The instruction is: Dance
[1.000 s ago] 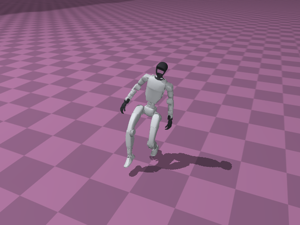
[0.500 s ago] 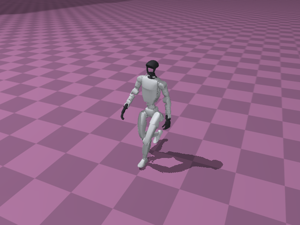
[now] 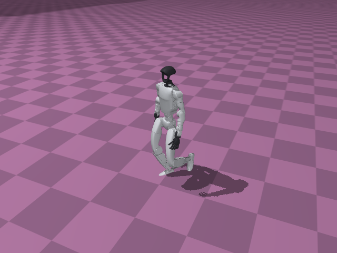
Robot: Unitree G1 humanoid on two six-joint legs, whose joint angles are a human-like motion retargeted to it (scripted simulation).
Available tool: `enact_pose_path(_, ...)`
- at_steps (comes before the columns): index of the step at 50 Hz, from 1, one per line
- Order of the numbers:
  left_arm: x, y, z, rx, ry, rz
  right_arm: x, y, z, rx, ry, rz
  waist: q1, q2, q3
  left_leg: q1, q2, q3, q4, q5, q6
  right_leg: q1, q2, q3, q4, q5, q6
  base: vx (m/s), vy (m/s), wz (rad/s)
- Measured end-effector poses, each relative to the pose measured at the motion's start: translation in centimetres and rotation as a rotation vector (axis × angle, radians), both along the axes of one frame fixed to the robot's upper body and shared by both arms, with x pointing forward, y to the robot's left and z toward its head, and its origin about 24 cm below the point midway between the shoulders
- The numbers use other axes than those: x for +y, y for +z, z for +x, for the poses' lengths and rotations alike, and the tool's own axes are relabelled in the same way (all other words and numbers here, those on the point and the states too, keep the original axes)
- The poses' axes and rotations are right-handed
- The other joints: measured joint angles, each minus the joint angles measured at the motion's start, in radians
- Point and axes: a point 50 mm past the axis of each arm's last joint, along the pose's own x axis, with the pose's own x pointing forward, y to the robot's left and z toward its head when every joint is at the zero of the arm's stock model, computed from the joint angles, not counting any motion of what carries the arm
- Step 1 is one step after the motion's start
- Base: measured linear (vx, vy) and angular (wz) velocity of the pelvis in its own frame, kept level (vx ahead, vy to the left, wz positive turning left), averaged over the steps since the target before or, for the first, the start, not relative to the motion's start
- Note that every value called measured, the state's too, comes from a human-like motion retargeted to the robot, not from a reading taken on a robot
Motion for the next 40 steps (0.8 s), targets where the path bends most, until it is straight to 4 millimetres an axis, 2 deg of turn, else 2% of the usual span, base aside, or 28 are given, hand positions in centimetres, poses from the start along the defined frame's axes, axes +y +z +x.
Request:
enact_pose_path(5,-0.6,1.8,4.7,-0.174,-0.096,0.018,-0.5,0.1,-0.5,0.005,-0.004,-0.025,-0.027,0.072,-0.031,0.178,-0.105,-0.037,-0.148,0.126,-0.143,-0.030,0.054,-0.054,-0.147,0.119,0.028,-0.42,-0.05,-0.10)
enact_pose_path(8,-1.4,2.6,6.6,-0.241,-0.164,0.015,-0.5,0.1,0.3,-0.024,-0.012,-0.035,-0.027,0.087,-0.050,0.229,-0.158,-0.062,-0.258,0.114,-0.175,-0.056,0.061,-0.081,-0.224,0.189,0.058,-0.44,0.01,-0.05)
enact_pose_path(10,-1.9,3.0,7.4,-0.265,-0.206,0.010,-0.4,0.0,1.0,-0.046,-0.023,-0.041,-0.021,0.085,-0.060,0.248,-0.187,-0.081,-0.329,0.068,-0.169,-0.079,0.059,-0.095,-0.271,0.236,0.081,-0.46,0.03,-0.03)
enact_pose_path(12,-2.4,3.1,7.9,-0.272,-0.239,0.005,-0.3,0.0,1.9,-0.071,-0.039,-0.046,-0.012,0.070,-0.064,0.262,-0.212,-0.089,-0.407,-0.020,-0.134,-0.108,0.047,-0.104,-0.298,0.269,0.106,-0.49,0.05,0.02)
enact_pose_path(15,-2.8,2.8,7.7,-0.249,-0.273,0.000,-0.2,0.0,3.3,-0.116,-0.069,-0.051,0.011,0.048,-0.056,0.269,-0.231,-0.084,-0.509,-0.210,-0.054,-0.169,0.021,-0.127,-0.282,0.266,0.133,-0.54,0.07,-0.05)
enact_pose_path(16,-2.8,2.8,7.9,-0.240,-0.283,0.002,-0.3,0.1,4.3,-0.145,-0.085,-0.053,0.009,0.011,-0.051,0.271,-0.276,-0.072,-0.574,-0.264,-0.016,-0.192,-0.021,-0.118,-0.272,0.242,0.143,-0.56,0.09,0.05)
enact_pose_path(18,-2.8,2.3,7.1,-0.199,-0.291,0.005,-0.2,0.2,5.6,-0.193,-0.103,-0.051,0.024,-0.019,-0.029,0.259,-0.300,-0.046,-0.628,-0.383,0.045,-0.240,-0.063,-0.126,-0.234,0.212,0.156,-0.62,0.11,-0.11)
enact_pose_path(20,-2.5,2.2,7.2,-0.172,-0.300,0.016,-0.4,0.6,8.3,-0.278,-0.126,-0.052,0.012,-0.103,-0.014,0.252,-0.411,-0.008,-0.763,-0.431,0.119,-0.313,-0.169,-0.094,-0.191,0.171,0.183,-0.61,0.13,-0.01)
enact_pose_path(21,-2.5,1.7,6.2,-0.136,-0.291,0.014,-0.3,0.7,8.9,-0.304,-0.129,-0.047,0.017,-0.110,0.004,0.238,-0.408,0.013,-0.762,-0.457,0.136,-0.339,-0.187,-0.096,-0.156,0.168,0.188,-0.64,0.12,-0.13)
enact_pose_path(24,-2.3,0.6,4.1,-0.046,-0.254,0.005,-0.3,1.4,11.6,-0.407,-0.143,-0.042,-0.008,-0.174,0.035,0.211,-0.504,0.061,-0.872,-0.468,0.202,-0.445,-0.299,-0.047,-0.011,0.111,0.197,-0.59,0.12,-0.04)
enact_pose_path(27,-2.0,-0.4,1.3,0.048,-0.203,-0.006,0.2,1.8,12.9,-0.467,-0.145,-0.025,-0.040,-0.210,0.068,0.201,-0.577,0.079,-0.930,-0.472,0.239,-0.522,-0.390,0.022,0.250,0.025,0.169,-0.47,0.10,0.01)
enact_pose_path(30,-1.6,-1.0,-1.1,0.119,-0.152,-0.010,0.6,1.9,13.3,-0.489,-0.152,-0.008,-0.076,-0.238,0.094,0.211,-0.651,0.077,-0.991,-0.462,0.262,-0.542,-0.471,0.105,0.528,-0.059,0.130,-0.36,0.09,0.05)
enact_pose_path(34,-0.9,-1.3,-3.1,0.177,-0.096,-0.004,0.9,1.5,12.5,-0.465,-0.168,-0.003,-0.090,-0.258,0.101,0.235,-0.709,0.069,-1.079,-0.430,0.282,-0.470,-0.533,0.181,0.724,-0.140,0.101,-0.26,0.06,-0.17)
enact_pose_path(37,-0.5,-1.3,-3.6,0.190,-0.061,-0.005,1.3,1.0,11.3,-0.423,-0.171,-0.004,-0.079,-0.274,0.089,0.250,-0.726,0.073,-1.150,-0.389,0.287,-0.369,-0.572,0.196,0.733,-0.186,0.098,-0.20,-0.01,-0.40)
enact_pose_path(40,0.0,-1.1,-3.5,0.179,-0.035,0.001,2.0,0.5,10.2,-0.378,-0.165,0.002,-0.061,-0.296,0.064,0.246,-0.731,0.088,-1.196,-0.354,0.287,-0.252,-0.604,0.178,0.631,-0.234,0.112,-0.16,-0.07,-0.49)
